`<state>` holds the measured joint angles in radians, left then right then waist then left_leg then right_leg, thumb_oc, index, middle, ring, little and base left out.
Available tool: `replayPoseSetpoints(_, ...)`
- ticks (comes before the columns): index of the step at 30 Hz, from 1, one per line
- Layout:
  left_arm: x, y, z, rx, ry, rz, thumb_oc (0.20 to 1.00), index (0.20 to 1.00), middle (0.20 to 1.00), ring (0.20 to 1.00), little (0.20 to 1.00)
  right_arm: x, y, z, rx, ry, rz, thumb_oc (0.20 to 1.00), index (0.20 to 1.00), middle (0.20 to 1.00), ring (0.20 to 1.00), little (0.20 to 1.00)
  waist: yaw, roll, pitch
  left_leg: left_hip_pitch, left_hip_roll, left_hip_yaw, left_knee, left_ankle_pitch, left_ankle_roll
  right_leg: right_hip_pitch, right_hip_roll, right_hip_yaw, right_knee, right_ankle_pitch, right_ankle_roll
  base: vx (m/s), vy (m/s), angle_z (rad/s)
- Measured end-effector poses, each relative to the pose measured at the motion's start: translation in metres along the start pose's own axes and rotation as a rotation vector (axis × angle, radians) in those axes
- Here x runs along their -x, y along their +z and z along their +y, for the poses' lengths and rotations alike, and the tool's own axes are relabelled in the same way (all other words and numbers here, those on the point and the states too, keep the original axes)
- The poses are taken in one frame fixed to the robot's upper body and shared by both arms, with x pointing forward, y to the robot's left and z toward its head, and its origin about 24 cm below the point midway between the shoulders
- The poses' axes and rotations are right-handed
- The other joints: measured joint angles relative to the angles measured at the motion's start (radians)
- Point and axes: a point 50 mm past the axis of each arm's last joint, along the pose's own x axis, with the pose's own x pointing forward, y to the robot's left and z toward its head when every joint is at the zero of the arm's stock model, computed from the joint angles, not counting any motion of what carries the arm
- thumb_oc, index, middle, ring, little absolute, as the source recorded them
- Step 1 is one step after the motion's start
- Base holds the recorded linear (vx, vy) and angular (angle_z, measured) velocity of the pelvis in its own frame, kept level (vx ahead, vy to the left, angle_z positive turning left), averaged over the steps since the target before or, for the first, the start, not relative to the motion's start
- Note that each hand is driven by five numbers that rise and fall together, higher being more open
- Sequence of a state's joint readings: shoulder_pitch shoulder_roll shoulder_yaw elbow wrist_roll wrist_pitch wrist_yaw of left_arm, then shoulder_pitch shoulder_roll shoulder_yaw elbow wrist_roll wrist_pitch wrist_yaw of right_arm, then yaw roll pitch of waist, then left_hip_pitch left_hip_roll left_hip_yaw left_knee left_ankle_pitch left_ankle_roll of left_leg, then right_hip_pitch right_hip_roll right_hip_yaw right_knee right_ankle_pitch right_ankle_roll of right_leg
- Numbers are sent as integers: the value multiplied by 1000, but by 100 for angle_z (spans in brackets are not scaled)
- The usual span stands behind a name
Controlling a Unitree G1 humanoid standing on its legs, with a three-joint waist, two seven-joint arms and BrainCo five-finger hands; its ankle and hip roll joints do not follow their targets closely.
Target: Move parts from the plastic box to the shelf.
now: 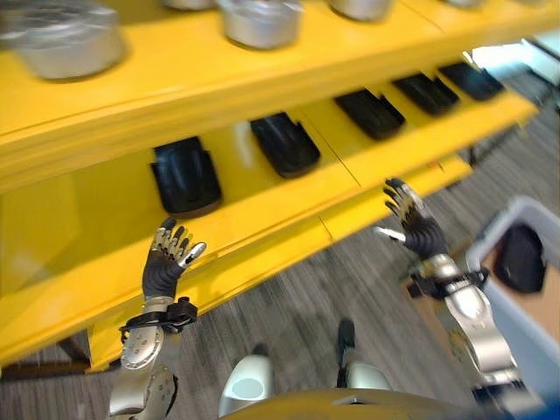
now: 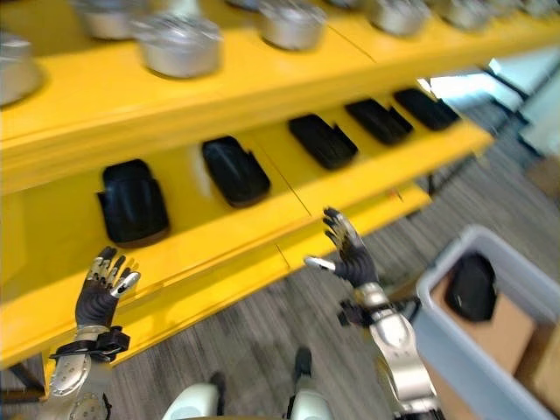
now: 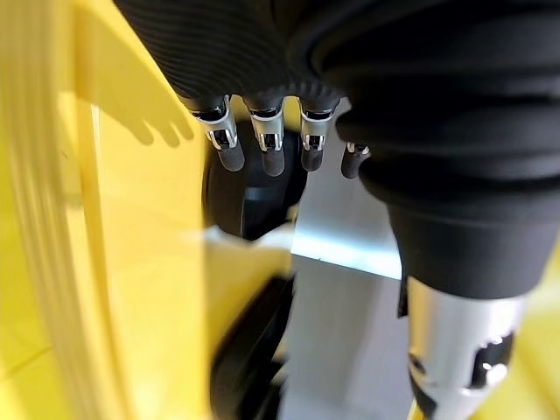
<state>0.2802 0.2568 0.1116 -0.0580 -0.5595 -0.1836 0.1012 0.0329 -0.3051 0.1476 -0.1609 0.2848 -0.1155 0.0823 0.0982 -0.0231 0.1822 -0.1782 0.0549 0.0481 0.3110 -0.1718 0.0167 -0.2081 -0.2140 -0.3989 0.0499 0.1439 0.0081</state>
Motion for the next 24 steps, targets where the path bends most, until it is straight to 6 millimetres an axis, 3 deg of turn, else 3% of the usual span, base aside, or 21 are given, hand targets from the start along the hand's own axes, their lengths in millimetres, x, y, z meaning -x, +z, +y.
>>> replayPoseSetpoints(1, 2, -3, -3, 20, 9, 6, 1000, 1000, 1000, 1000, 1000, 2, -1, -2, 15, 1, 12, 1000, 1000, 1000, 1000, 1000, -4, 50, 4, 2, 25, -5, -17, 3, 6, 24, -10, -6, 23, -1, 8, 22, -119, -81)
replayPoseSetpoints(2, 2, -2, -5, 12, -7, 5, 1000, 1000, 1000, 1000, 1000, 5, -4, -4, 25, -4, 27, 1000, 1000, 1000, 1000, 1000, -5, 79, 11, 37, 53, 8, -70, 26, -6, 48, -46, -4, 48, -8, 25, 18, -157, -59)
replayPoseSetpoints(3, 4, -1, -2, 1, -5, 7, 1000, 1000, 1000, 1000, 1000, 6, -5, -5, 32, -6, 35, 1000, 1000, 1000, 1000, 1000, -3, 78, 10, 53, 54, 23, -99, 42, -9, 68, -63, -2, 43, -6, 42, 21, -173, -65)
replayPoseSetpoints(4, 7, 2, 3, -24, -1, 6, 1000, 1000, 1000, 1000, 1000, 10, -6, -7, 40, -17, 45, 1000, 1000, 1000, 1000, 1000, -4, 75, 9, 71, 55, 40, -141, 69, -13, 111, -116, 3, 18, -6, 50, 15, -146, -46)
replayPoseSetpoints(6, 10, 5, 14, -61, 21, 12, 1000, 1000, 1000, 1000, 1000, 13, -12, -8, 51, -29, 77, 1000, 1000, 1000, 1000, 1000, 4, 31, -9, 105, 48, 88, -209, 112, -40, 152, -191, -9, -21, 1, 85, 97, -282, -58)
replayPoseSetpoints(7, 12, 8, 21, -80, 39, 9, 1000, 1000, 1000, 1000, 1000, 15, -13, -8, 50, -36, 81, 1000, 1000, 1000, 1000, 1000, 3, 4, -16, 105, 53, 100, -225, 127, -62, 184, -207, -25, -51, 65, 74, 186, -386, -74)
replayPoseSetpoints(8, 12, 12, 26, -101, 47, 0, 1000, 1000, 1000, 1000, 1000, 19, -18, -7, 54, -37, 104, 1000, 1000, 1000, 1000, 1000, 13, -32, -15, 128, 66, 139, -257, 149, -96, 182, -216, -92, -28, 167, 104, 161, -356, -84)
replayPoseSetpoints(9, 14, 12, 31, -101, 72, 4, 1000, 1000, 1000, 1000, 1000, 21, -19, -8, 68, -39, 112, 1000, 1000, 1000, 1000, 1000, 32, -51, -22, 148, 79, 177, -290, 168, -124, 194, -189, -143, -66, 123, 161, 173, -333, -76)
replayPoseSetpoints(11, 18, 1, 22, -49, 71, 27, 1000, 1000, 1000, 1000, 1000, 33, -24, -18, 90, -75, 159, 1000, 1000, 1000, 1000, 1000, 9, -41, -24, 164, 110, 173, -328, 194, -163, 226, -144, -167, -110, 41, 176, 163, -270, -25)
replayPoseSetpoints(14, 21, -12, 1, 21, 34, 59, 1000, 1000, 1000, 1000, 1000, 48, -23, -41, 155, -138, 203, 1000, 1000, 1000, 1000, 1000, -52, 17, -5, 167, 168, 148, -356, 223, -186, 220, -90, -185, -95, 7, 161, 215, -300, 2)
replayPoseSetpoints(16, 17, -9, -2, 25, 26, 43, 1000, 1000, 1000, 1000, 1000, 52, -22, -48, 175, -156, 216, 1000, 1000, 1000, 1000, 1000, -89, 29, -1, 163, 195, 149, -360, 224, -192, 197, -81, -182, -57, -19, 150, 159, -296, -2)
replayPoseSetpoints(21, 6, 2, -3, 6, 10, -2, 1000, 1000, 1000, 1000, 1000, 61, -27, -48, 163, -168, 248, 1000, 1000, 1000, 1000, 1000, -125, 2, 36, 150, 228, 160, -359, 229, -197, 114, -79, -146, 73, -95, 128, 147, -248, -13)
replayPoseSetpoints(24, 6, 2, -6, 7, 0, 0, 1000, 1000, 1000, 1000, 1000, 62, -27, -49, 158, -178, 246, 1000, 1000, 1000, 1000, 1000, -140, 25, 46, 137, 257, 169, -334, 221, -201, 80, -60, -125, 114, -131, 112, 146, -254, -16)
